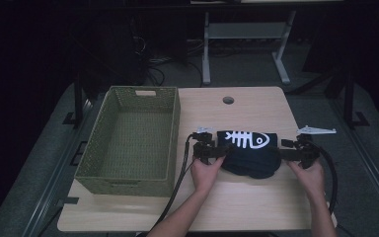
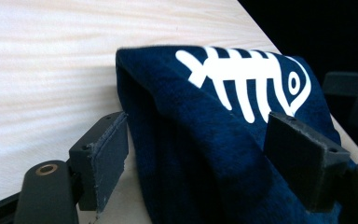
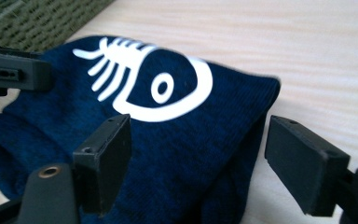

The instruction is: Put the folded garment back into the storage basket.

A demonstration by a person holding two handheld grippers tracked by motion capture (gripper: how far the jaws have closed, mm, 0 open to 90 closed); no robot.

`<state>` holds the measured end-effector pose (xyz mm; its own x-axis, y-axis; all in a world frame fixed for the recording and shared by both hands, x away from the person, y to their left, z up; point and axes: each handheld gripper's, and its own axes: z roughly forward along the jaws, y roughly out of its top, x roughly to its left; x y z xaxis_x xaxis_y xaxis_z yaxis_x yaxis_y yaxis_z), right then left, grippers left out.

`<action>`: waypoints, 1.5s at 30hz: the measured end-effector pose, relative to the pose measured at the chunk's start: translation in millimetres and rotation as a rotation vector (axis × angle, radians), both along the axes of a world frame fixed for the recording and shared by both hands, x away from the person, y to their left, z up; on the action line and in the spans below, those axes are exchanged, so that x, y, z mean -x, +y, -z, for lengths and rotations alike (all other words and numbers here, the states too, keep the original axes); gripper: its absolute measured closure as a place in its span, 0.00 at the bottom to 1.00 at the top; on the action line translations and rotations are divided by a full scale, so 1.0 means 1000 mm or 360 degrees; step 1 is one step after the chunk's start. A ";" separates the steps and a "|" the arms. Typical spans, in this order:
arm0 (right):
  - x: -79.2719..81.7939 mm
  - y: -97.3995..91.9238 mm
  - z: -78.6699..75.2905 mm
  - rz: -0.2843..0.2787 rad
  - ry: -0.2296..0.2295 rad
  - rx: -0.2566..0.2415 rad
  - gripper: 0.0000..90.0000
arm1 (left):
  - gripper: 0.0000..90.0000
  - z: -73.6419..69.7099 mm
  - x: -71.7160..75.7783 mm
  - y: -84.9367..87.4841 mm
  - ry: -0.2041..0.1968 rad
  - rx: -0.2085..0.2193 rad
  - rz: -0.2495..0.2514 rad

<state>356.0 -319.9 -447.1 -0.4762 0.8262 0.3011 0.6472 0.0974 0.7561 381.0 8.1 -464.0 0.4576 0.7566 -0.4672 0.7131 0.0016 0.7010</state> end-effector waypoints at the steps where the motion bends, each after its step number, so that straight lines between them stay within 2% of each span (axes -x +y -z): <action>1: 0.000 0.000 0.000 0.0000 0.0000 0.0000 0.25 | 0.24 0.000 0.000 0.000 0.0000 0.0000 0.0000; 2: -0.001 0.001 0.006 0.0014 0.0006 0.0011 0.31 | 0.24 0.004 -0.001 -0.001 0.0050 -0.0010 -0.0006; 4: -0.001 0.001 0.008 0.0014 0.0009 0.0015 0.34 | 0.24 0.007 -0.001 -0.001 0.0070 -0.0005 -0.0008; 6: -0.002 0.000 0.015 0.0019 0.0043 0.0018 0.35 | 0.25 0.009 -0.002 -0.001 0.0083 -0.0017 -0.0010; 8: -0.003 -0.002 0.020 0.0024 0.0074 -0.0010 0.37 | 0.29 0.012 -0.003 0.000 0.0108 -0.0029 -0.0005; 13: -0.005 -0.004 0.025 0.0045 0.0115 -0.0036 0.42 | 0.38 0.012 -0.002 -0.003 0.0108 -0.0020 0.0008; 14: -0.005 -0.002 0.027 0.0044 0.0127 -0.0023 0.46 | 0.39 0.013 -0.001 -0.005 0.0107 -0.0021 0.0007; 17: -0.004 0.000 0.028 0.0053 0.0122 -0.0015 0.48 | 0.43 0.013 -0.002 -0.005 0.0110 -0.0012 0.0015; 18: -0.004 -0.001 0.029 0.0054 0.0123 -0.0020 0.53 | 0.45 0.014 -0.002 -0.005 0.0115 0.0000 0.0028; 27: -0.002 -0.005 0.032 0.0092 0.0136 -0.0055 0.57 | 0.58 0.014 0.001 -0.008 0.0103 0.0002 0.0062; 32: -0.001 -0.003 0.034 0.0090 0.0130 -0.0054 0.66 | 0.65 0.015 0.001 -0.009 0.0110 0.0024 0.0067; 33: -0.001 -0.003 0.034 0.0090 0.0130 -0.0054 0.66 | 0.65 0.015 0.000 -0.009 0.0117 0.0034 0.0074; 34: 0.000 -0.001 0.035 0.0081 0.0133 -0.0061 0.72 | 0.68 0.016 0.000 -0.009 0.0125 0.0056 0.0080; 37: 0.000 0.000 0.035 0.0064 0.0140 -0.0052 0.76 | 0.72 0.015 0.000 -0.009 0.0122 0.0071 0.0089; 39: 0.001 0.001 0.032 0.0036 0.0133 -0.0017 0.80 | 0.76 0.014 -0.001 -0.006 0.0129 0.0126 0.0089; 40: 0.002 0.001 0.030 0.0039 0.0133 -0.0030 0.80 | 0.76 0.010 0.001 -0.006 0.0106 0.0127 0.0100; 45: 0.008 -0.002 0.022 0.0037 0.0102 -0.0104 0.81 | 0.77 0.006 0.003 -0.008 0.0091 0.0147 0.0111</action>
